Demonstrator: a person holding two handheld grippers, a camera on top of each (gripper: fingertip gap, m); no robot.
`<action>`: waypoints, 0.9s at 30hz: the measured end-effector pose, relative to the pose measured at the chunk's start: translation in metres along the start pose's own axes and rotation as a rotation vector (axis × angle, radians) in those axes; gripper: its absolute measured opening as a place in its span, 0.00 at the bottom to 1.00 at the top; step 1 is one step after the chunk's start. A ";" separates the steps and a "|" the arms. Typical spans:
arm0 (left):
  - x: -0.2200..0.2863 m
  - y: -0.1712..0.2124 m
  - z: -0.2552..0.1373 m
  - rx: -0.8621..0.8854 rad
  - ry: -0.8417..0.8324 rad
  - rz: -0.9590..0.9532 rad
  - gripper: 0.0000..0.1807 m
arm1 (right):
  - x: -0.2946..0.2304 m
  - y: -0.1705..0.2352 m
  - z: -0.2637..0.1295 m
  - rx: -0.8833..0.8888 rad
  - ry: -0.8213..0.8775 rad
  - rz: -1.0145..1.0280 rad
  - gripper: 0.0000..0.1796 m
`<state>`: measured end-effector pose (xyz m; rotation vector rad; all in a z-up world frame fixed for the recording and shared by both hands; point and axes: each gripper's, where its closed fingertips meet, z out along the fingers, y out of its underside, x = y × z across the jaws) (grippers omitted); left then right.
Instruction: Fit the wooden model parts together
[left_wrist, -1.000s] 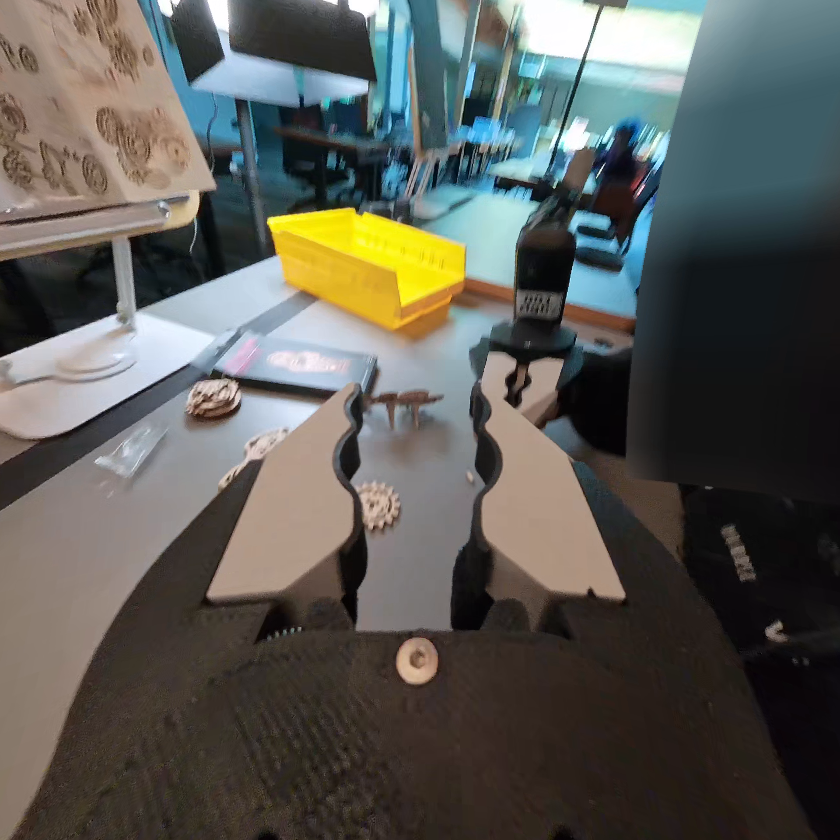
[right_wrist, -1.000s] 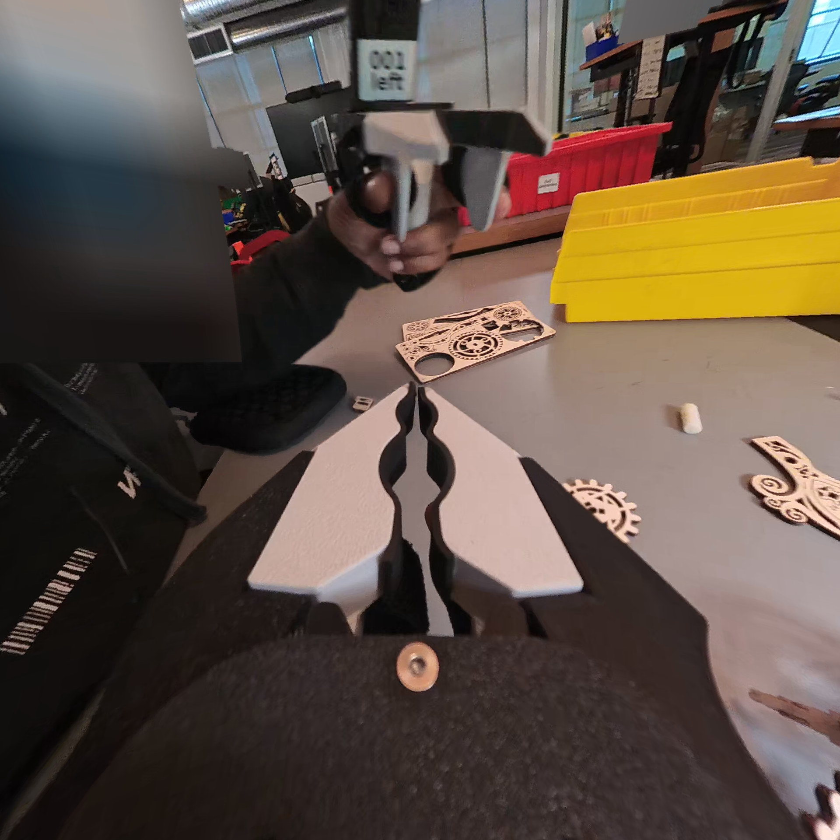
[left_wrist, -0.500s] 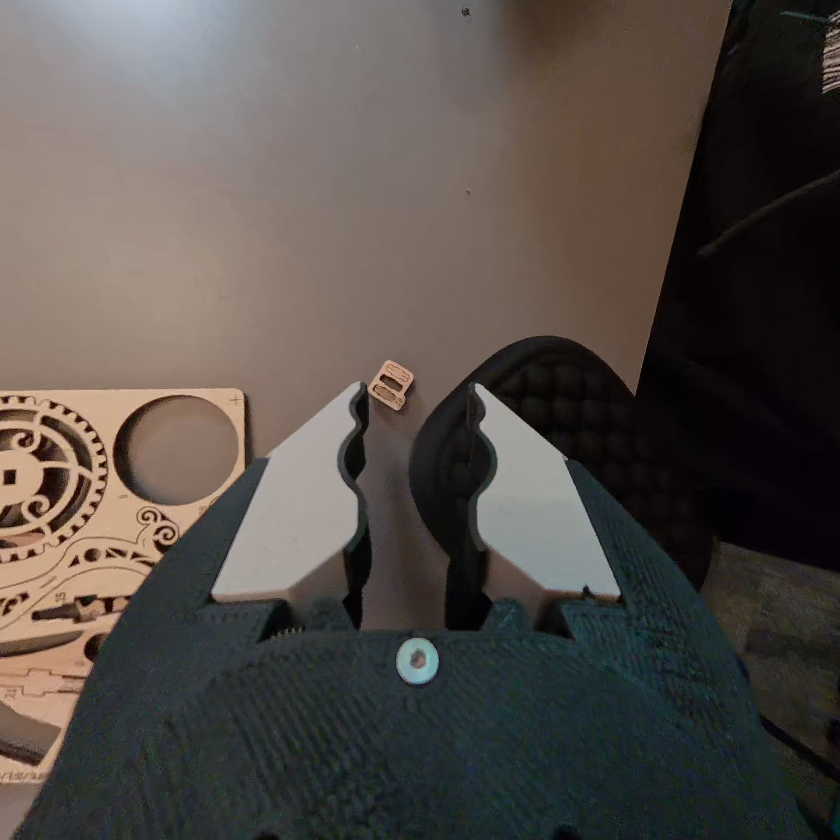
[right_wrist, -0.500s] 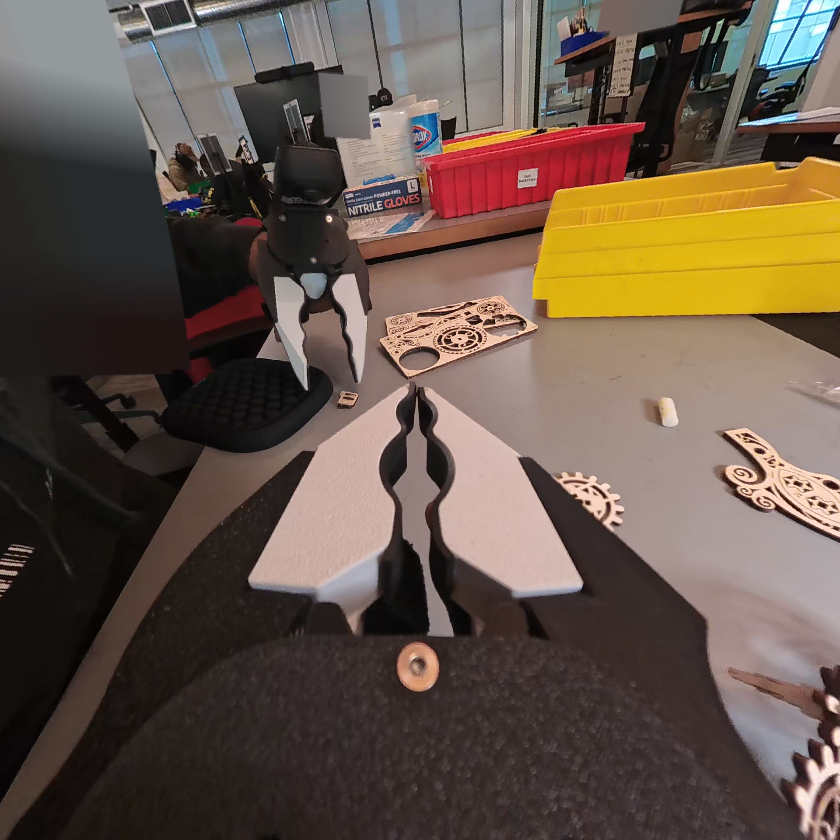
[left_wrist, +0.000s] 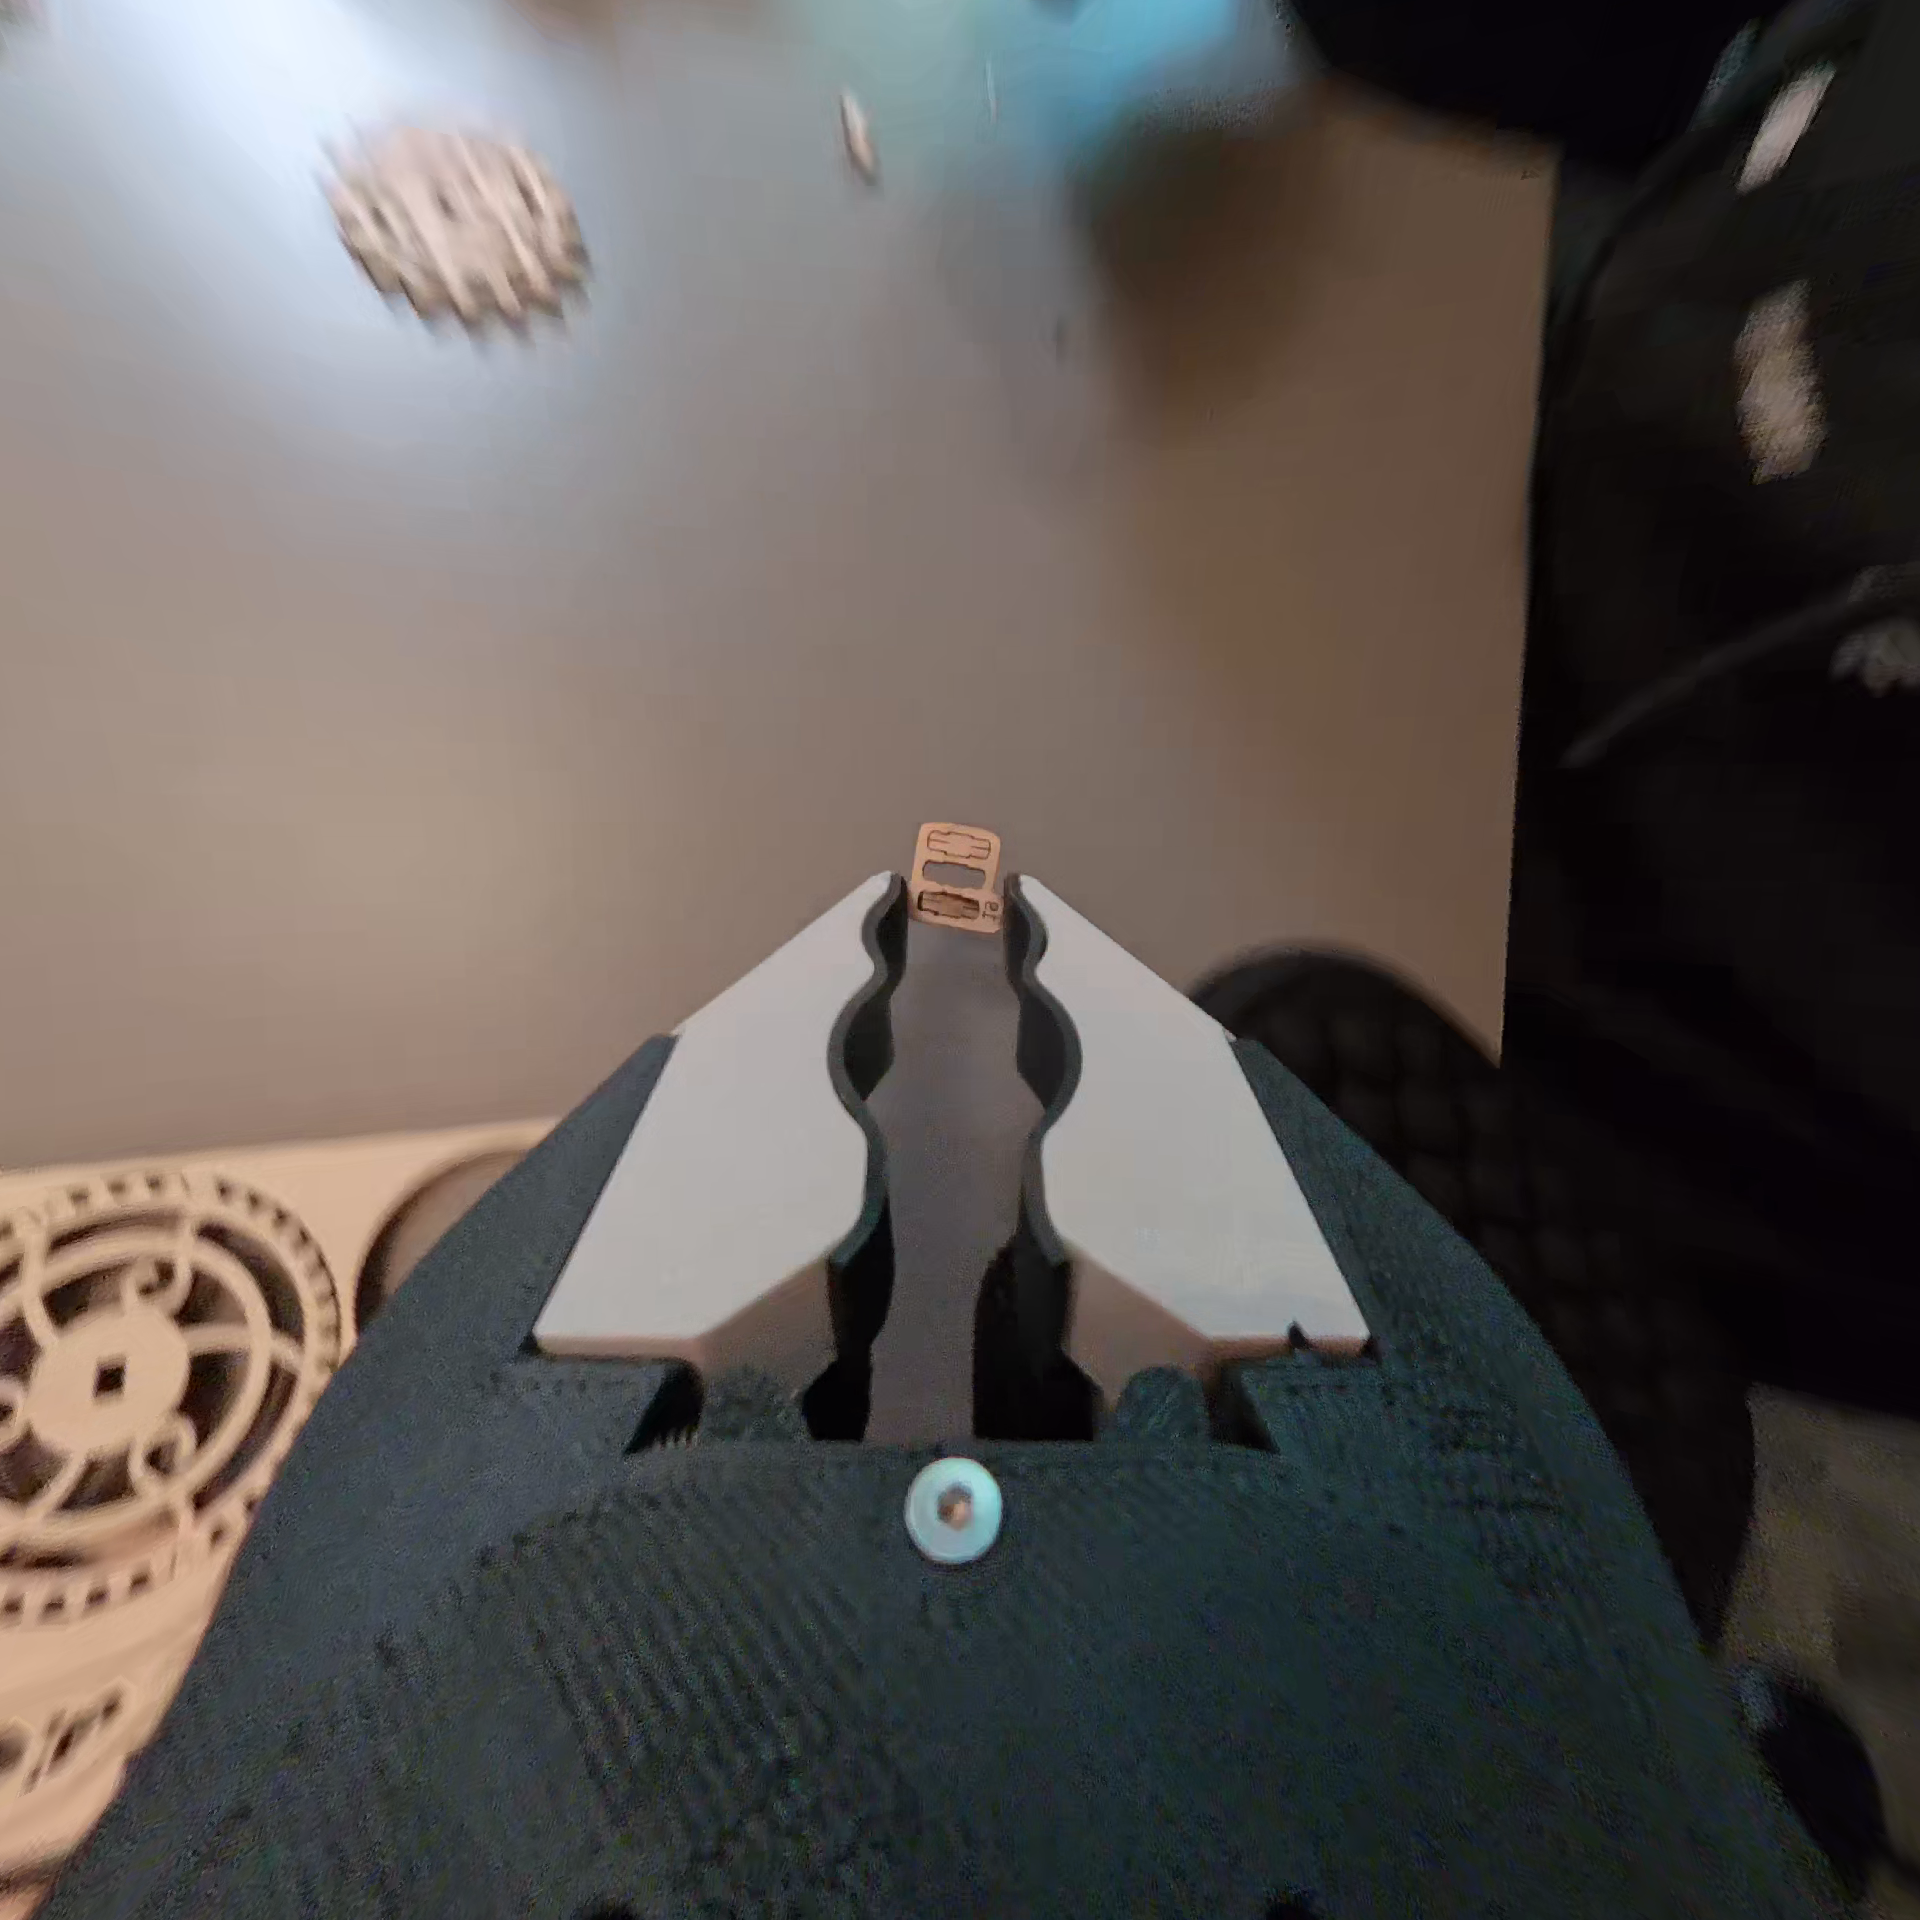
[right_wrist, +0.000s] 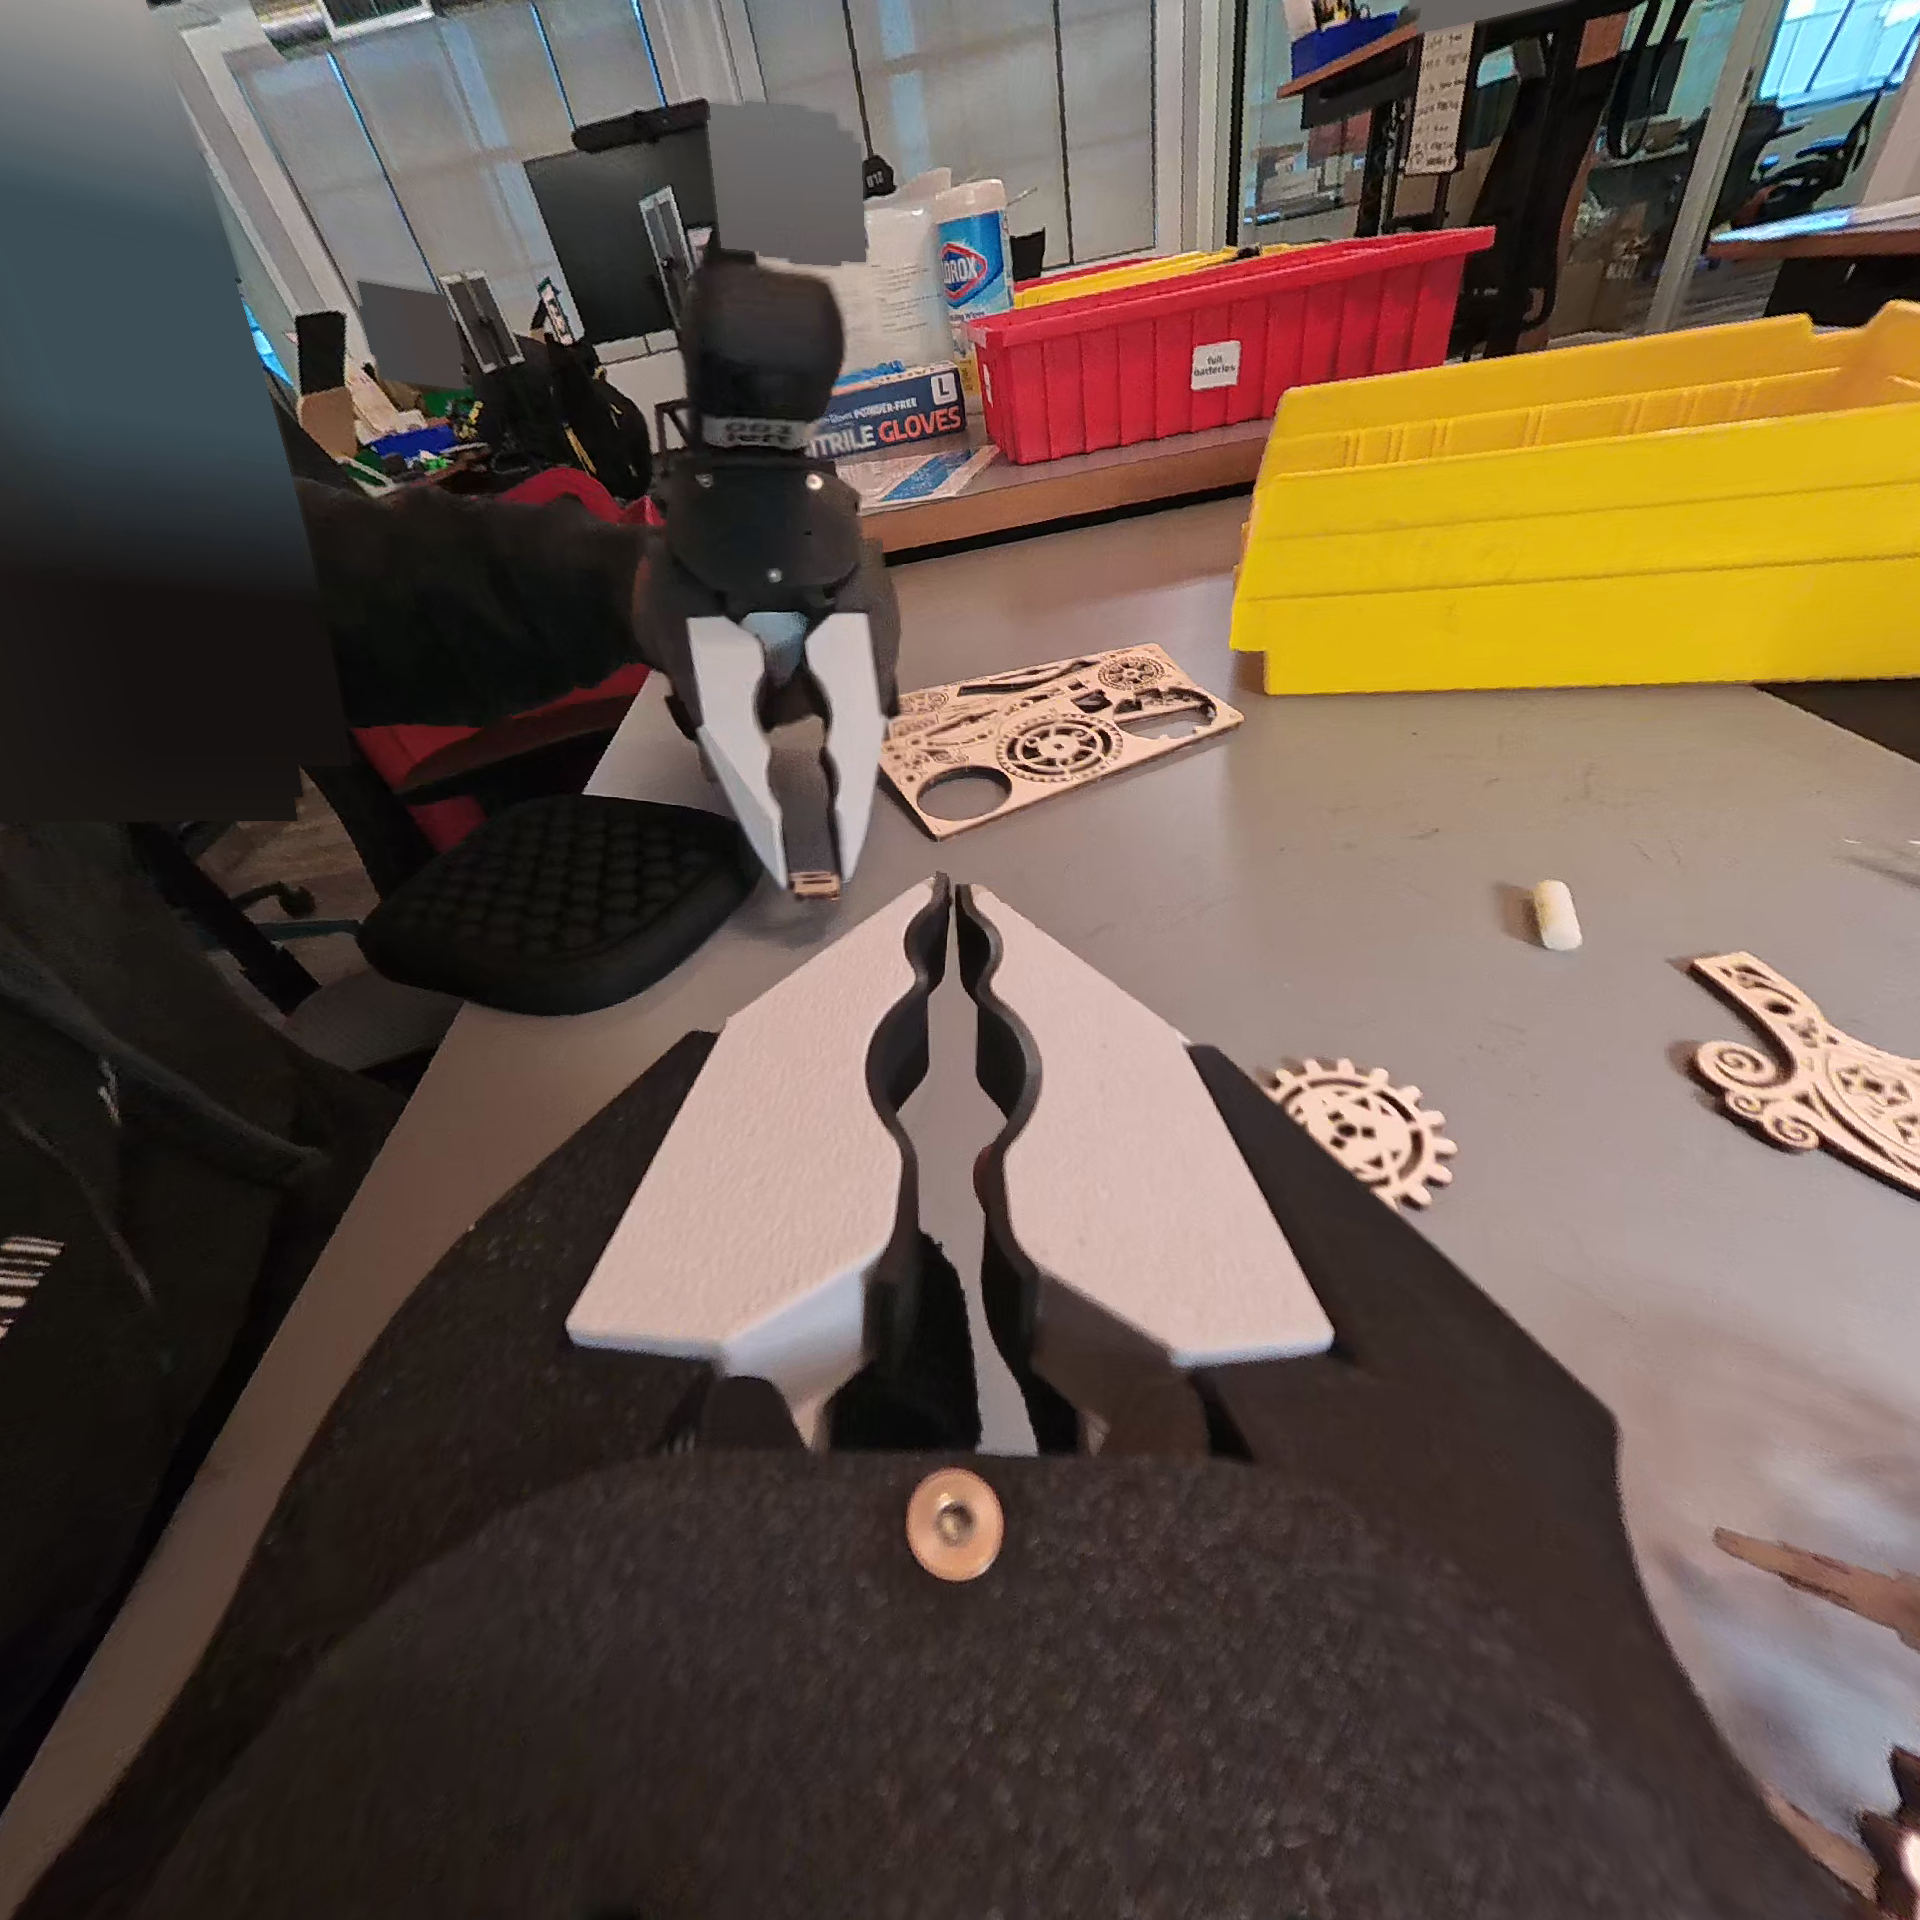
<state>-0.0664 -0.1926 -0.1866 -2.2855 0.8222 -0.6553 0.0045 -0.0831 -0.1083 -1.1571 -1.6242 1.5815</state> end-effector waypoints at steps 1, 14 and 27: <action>-0.001 -0.020 0.001 0.103 0.005 -0.021 0.09 | -0.003 -0.002 0.001 0.008 -0.009 -0.016 0.00; -0.017 -0.223 -0.004 0.980 0.409 -0.322 0.09 | 0.015 -0.046 -0.026 0.213 0.139 -0.022 0.10; -0.056 -0.201 0.050 0.592 -0.307 0.161 0.09 | 0.054 -0.020 -0.037 0.067 0.219 0.341 0.07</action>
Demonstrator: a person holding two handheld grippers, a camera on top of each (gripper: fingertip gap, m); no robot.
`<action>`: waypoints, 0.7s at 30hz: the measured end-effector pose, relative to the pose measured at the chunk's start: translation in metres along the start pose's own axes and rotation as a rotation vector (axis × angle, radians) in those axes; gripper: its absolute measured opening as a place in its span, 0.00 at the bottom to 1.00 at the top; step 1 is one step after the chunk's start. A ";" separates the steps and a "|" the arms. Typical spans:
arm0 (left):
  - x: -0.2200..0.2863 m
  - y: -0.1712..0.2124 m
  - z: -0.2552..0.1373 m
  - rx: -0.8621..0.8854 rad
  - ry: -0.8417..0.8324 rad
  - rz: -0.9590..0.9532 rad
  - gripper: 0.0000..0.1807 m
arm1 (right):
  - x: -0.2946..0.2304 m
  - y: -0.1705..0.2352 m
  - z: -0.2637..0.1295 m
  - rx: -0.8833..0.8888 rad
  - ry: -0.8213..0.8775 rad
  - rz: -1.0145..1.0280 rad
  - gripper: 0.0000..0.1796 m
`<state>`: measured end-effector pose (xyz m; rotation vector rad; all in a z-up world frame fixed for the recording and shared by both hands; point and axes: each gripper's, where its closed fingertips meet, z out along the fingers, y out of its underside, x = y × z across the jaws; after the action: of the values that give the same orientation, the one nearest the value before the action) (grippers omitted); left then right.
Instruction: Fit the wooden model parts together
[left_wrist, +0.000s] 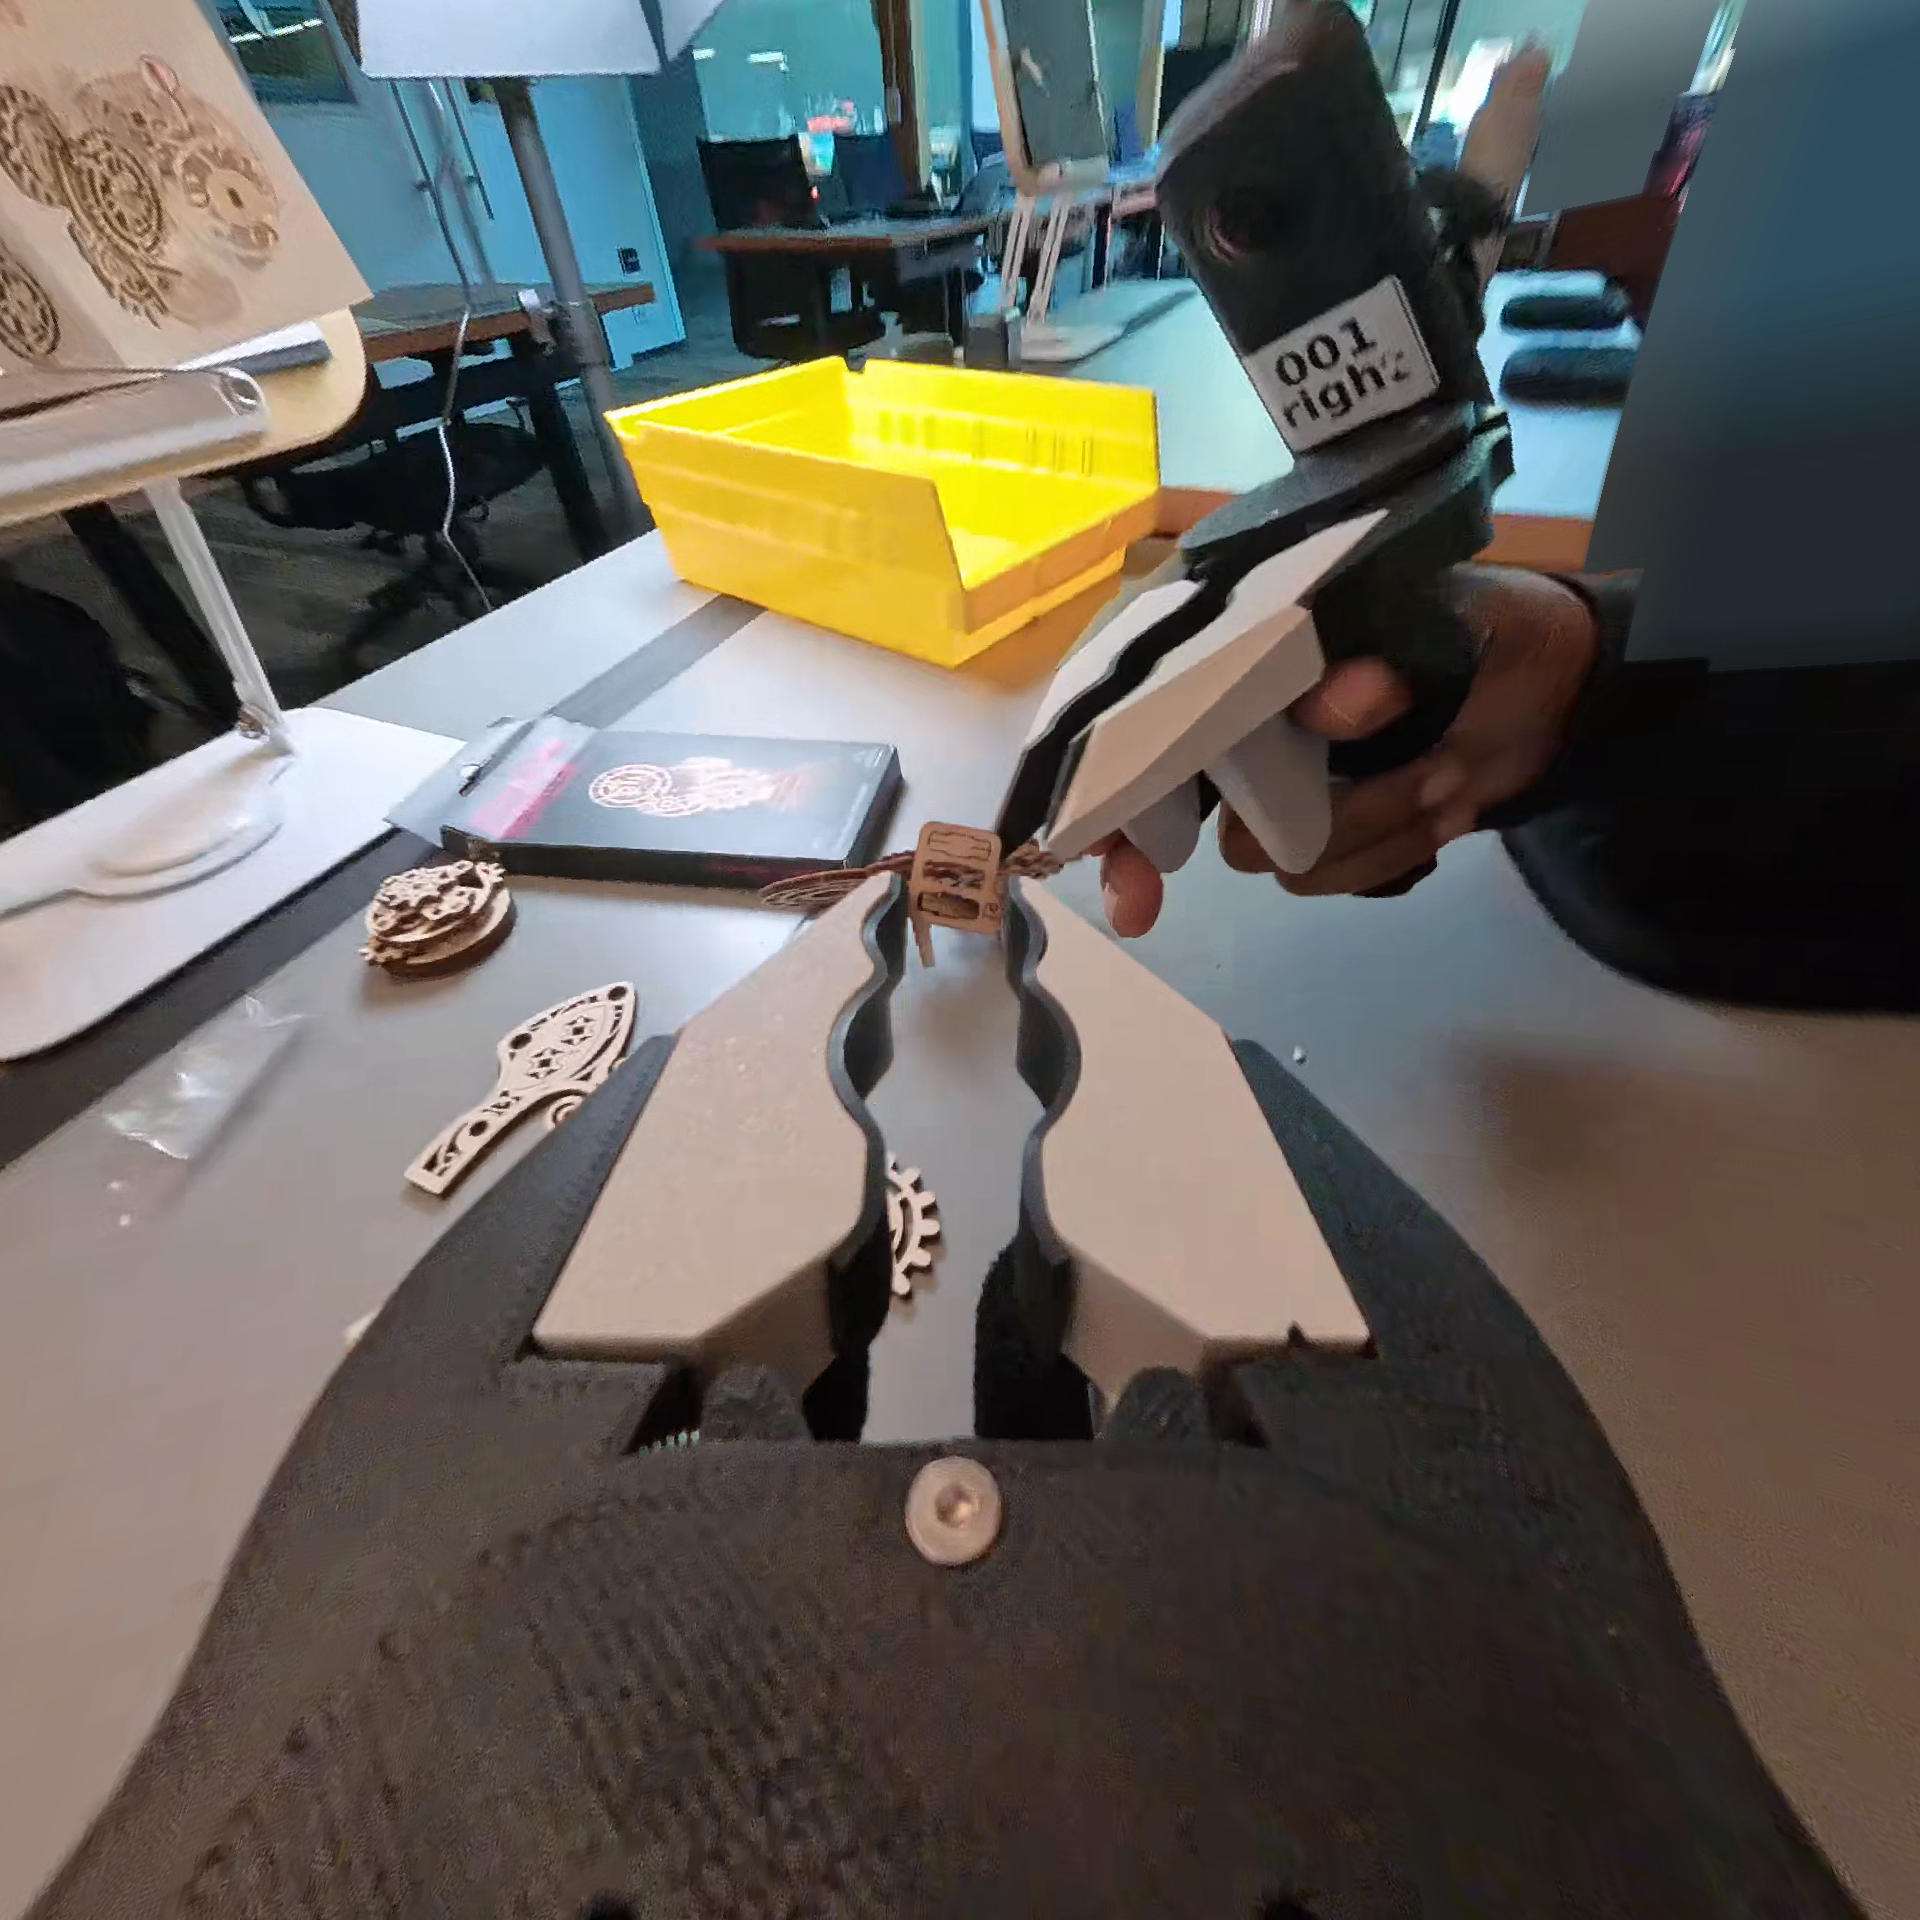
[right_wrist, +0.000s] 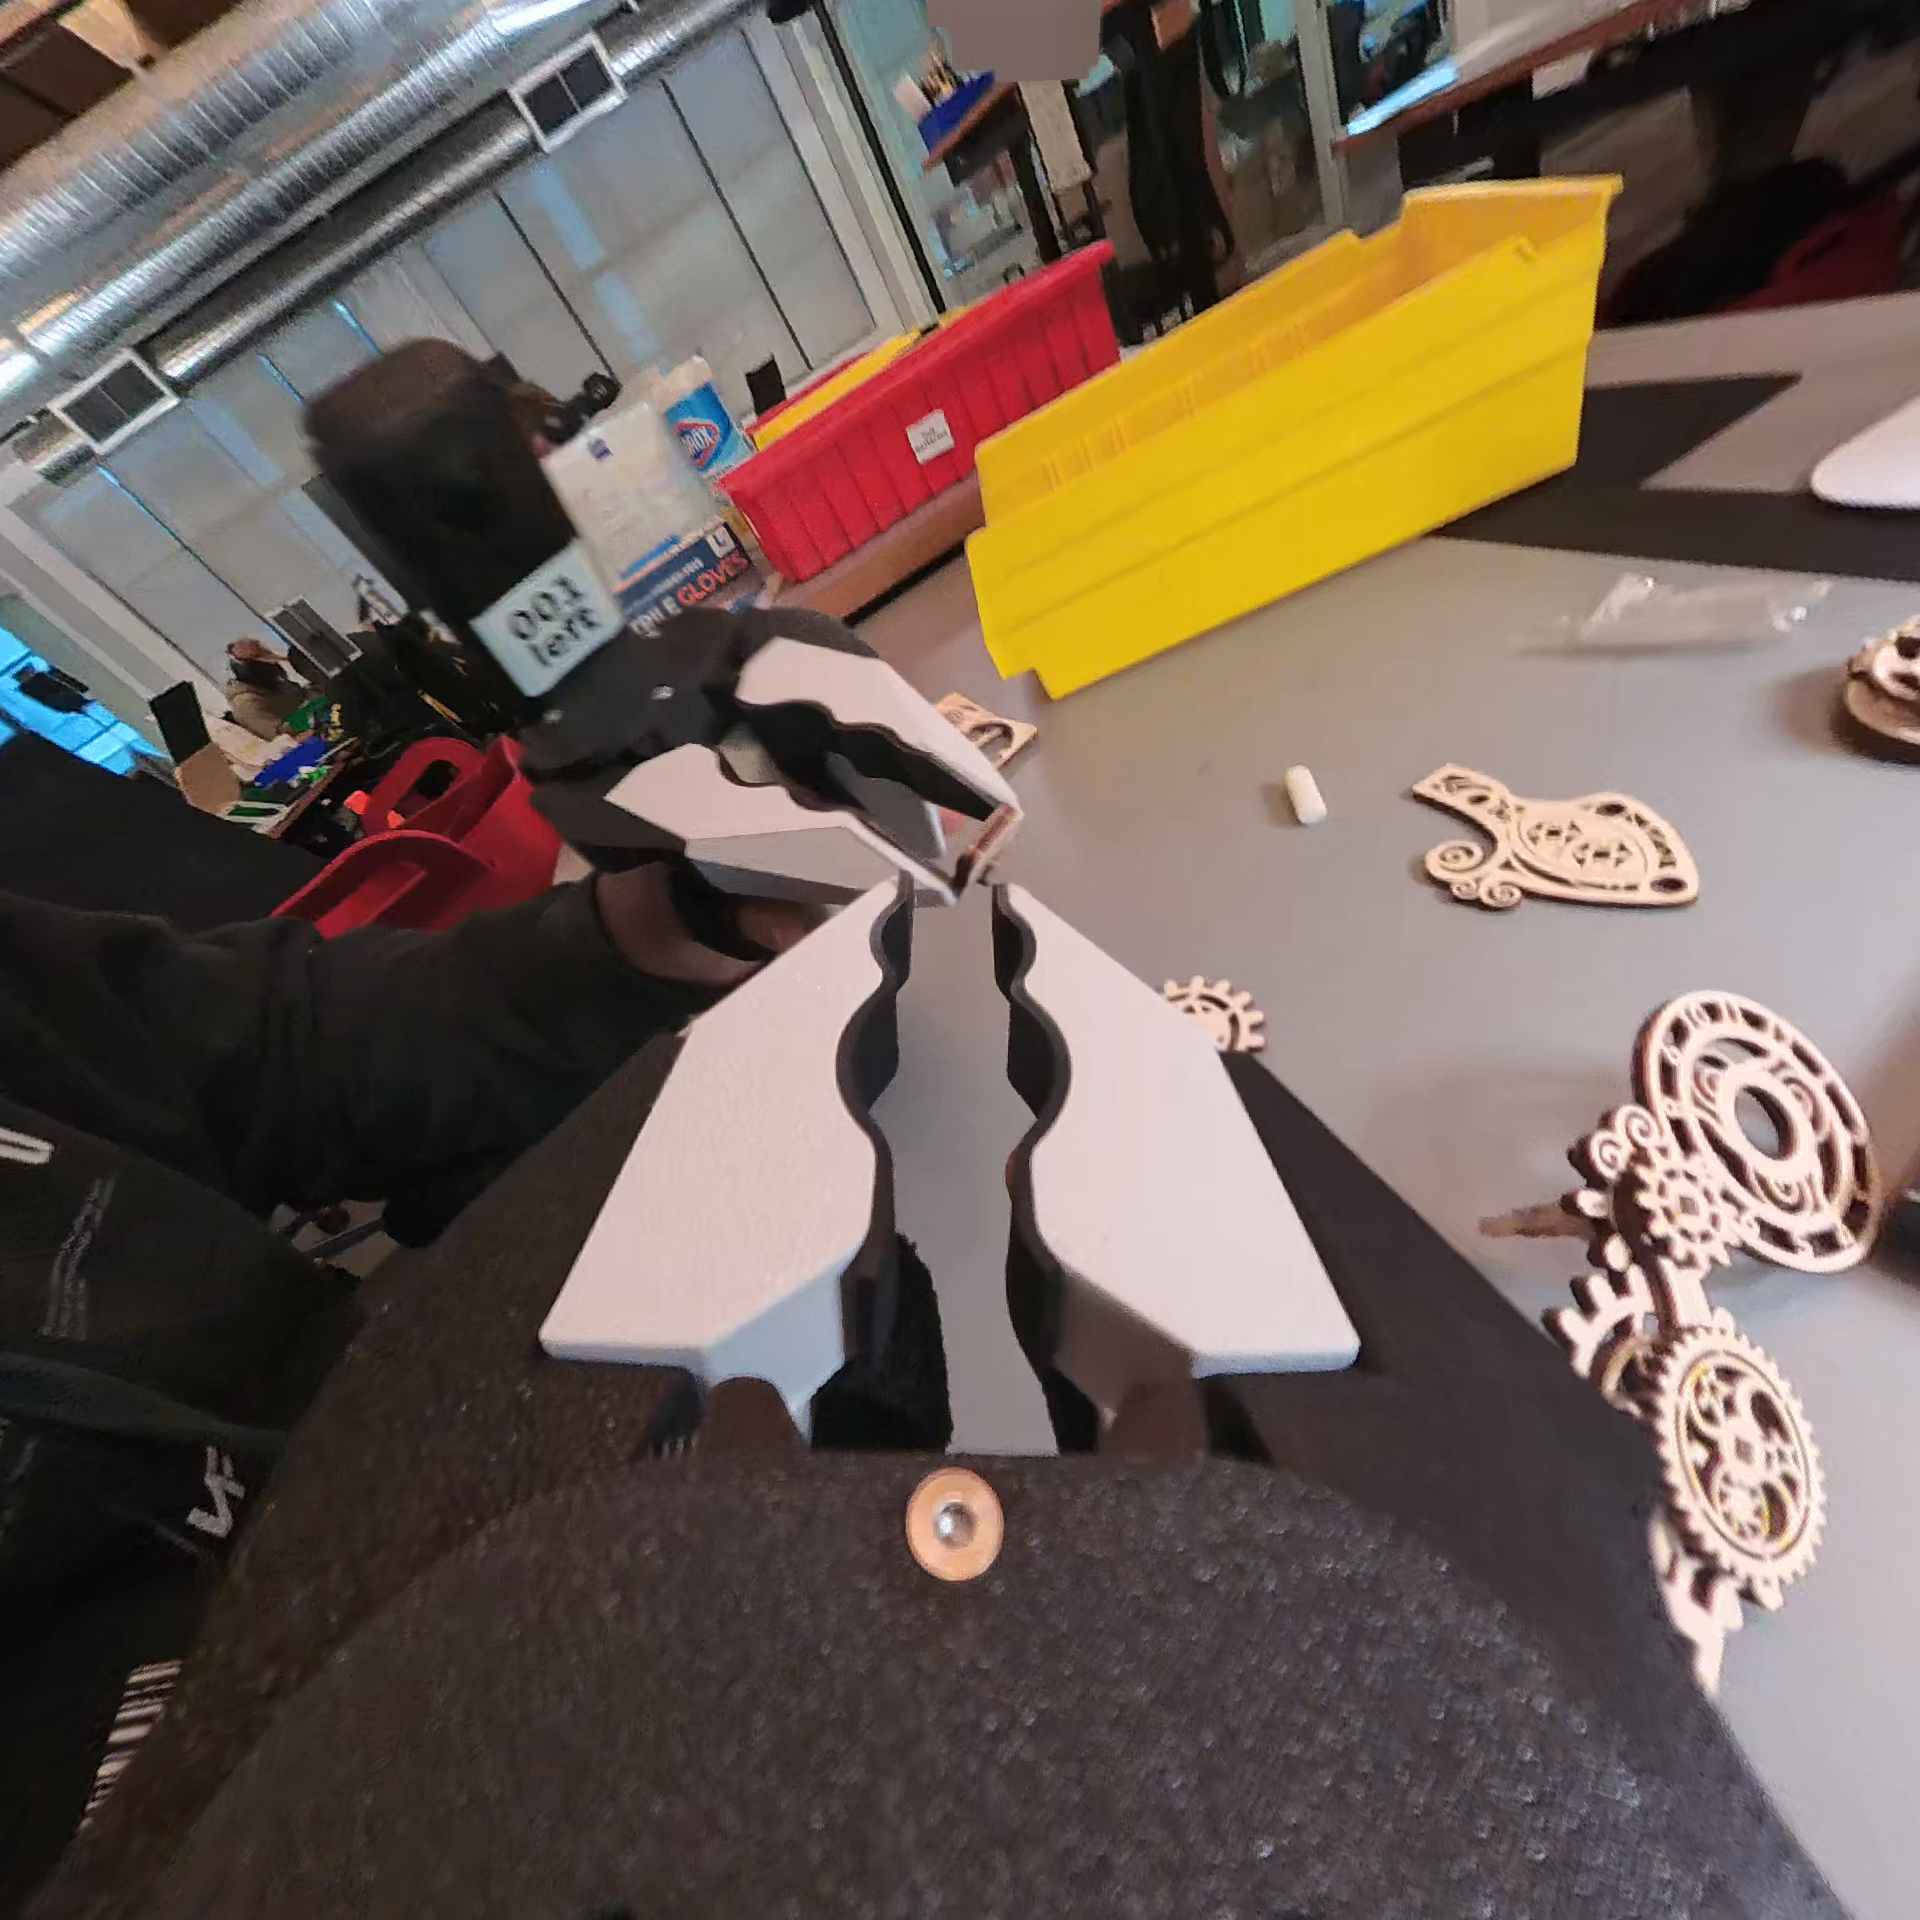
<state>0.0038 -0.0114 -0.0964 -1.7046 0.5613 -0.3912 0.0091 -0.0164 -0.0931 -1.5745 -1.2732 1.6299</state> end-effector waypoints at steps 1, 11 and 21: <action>0.001 0.001 0.001 -0.014 -0.005 0.028 0.09 | 0.004 0.003 0.002 -0.007 0.013 0.011 0.07; 0.011 0.004 0.003 -0.049 -0.004 0.143 0.10 | 0.006 0.008 0.005 -0.001 -0.100 0.136 0.00; 0.029 -0.015 -0.007 0.170 0.427 -0.562 0.07 | -0.017 -0.017 -0.005 0.173 -0.283 0.124 0.00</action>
<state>0.0266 -0.0314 -0.0821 -1.5990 0.3274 -1.1911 0.0127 -0.0229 -0.0701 -1.3777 -1.1513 2.0405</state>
